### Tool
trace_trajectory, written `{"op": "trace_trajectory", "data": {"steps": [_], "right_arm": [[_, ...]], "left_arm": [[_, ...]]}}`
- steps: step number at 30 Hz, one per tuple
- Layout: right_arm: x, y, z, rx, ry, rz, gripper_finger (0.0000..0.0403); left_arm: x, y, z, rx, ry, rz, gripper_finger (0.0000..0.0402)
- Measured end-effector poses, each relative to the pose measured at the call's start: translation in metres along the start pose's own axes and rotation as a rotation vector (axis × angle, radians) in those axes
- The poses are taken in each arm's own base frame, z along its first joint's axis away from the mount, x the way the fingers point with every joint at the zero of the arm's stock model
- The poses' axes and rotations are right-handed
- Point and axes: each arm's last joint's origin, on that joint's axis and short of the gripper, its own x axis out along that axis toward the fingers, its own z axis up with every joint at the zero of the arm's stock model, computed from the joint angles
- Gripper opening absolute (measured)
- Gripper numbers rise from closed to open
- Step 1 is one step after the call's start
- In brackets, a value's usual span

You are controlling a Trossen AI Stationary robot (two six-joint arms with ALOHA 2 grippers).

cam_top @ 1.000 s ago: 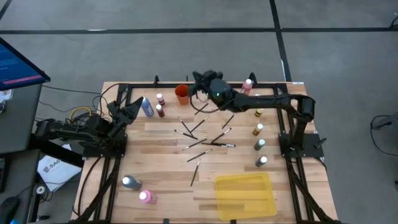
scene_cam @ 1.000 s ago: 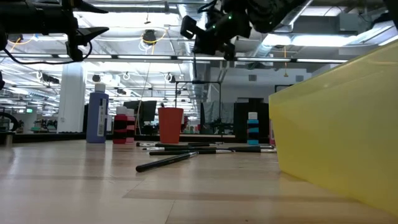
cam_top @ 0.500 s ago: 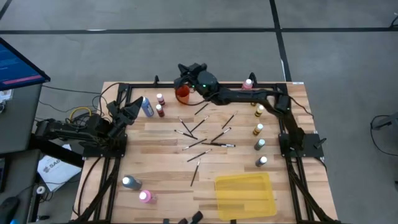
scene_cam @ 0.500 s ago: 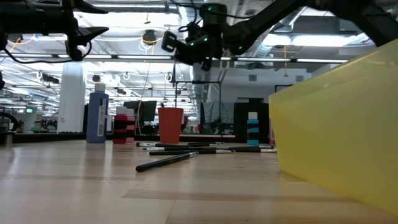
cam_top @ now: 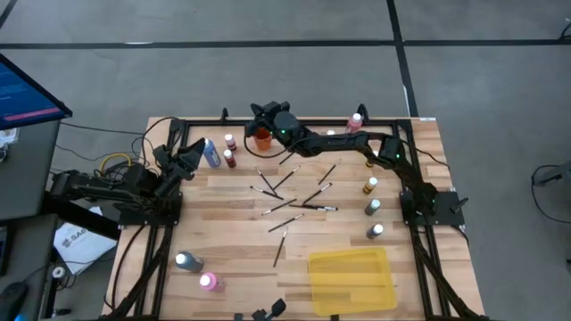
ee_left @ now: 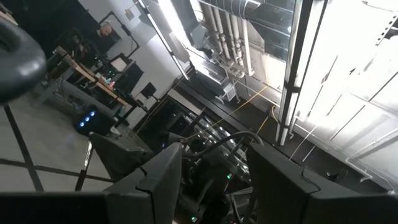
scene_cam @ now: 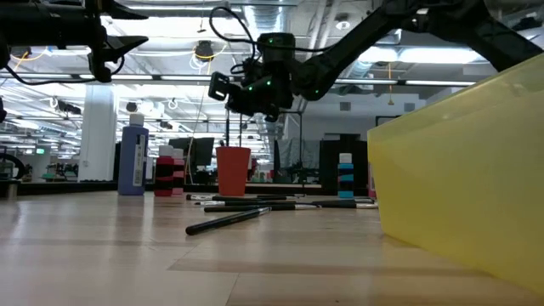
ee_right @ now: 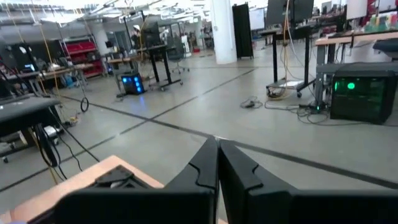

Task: Pick & Place Paint Supplies
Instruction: Put the black paint brush into the orange cup

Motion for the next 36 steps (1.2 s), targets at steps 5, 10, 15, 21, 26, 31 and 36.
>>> {"op": "trace_trajectory", "data": {"steps": [5, 10, 15, 21, 26, 31, 36], "right_arm": [[0.0001, -0.0004, 0.0000, -0.040, 0.002, -0.004, 0.0000], [0.0015, -0.0031, 0.0005, -0.072, 0.001, -0.010, 0.0000], [0.0013, -0.0027, 0.0003, -0.069, 0.002, -0.009, 0.0000], [0.0011, -0.0036, -0.0042, -0.093, 0.045, -0.018, 0.0009], [0.0013, -0.0043, -0.0047, -0.096, 0.050, -0.021, 0.0021], [0.0012, -0.0041, -0.0049, -0.097, 0.052, -0.020, 0.0038], [0.0009, -0.0035, -0.0051, -0.098, 0.053, -0.019, 0.0057]], "left_arm": [[0.0000, 0.0000, 0.0000, 0.000, 0.000, 0.000, 0.0176], [0.0000, 0.0000, 0.0000, 0.000, 0.000, 0.000, 0.0176], [0.0000, 0.0000, 0.0000, 0.001, 0.000, 0.001, 0.0176], [0.0000, 0.0000, 0.0000, 0.001, 0.000, 0.001, 0.0176], [0.0000, 0.0000, 0.0000, 0.001, 0.000, 0.001, 0.0176], [0.0000, 0.0000, -0.0001, 0.001, 0.000, 0.001, 0.0176], [0.0000, 0.0000, -0.0001, 0.001, 0.000, 0.000, 0.0176]]}}
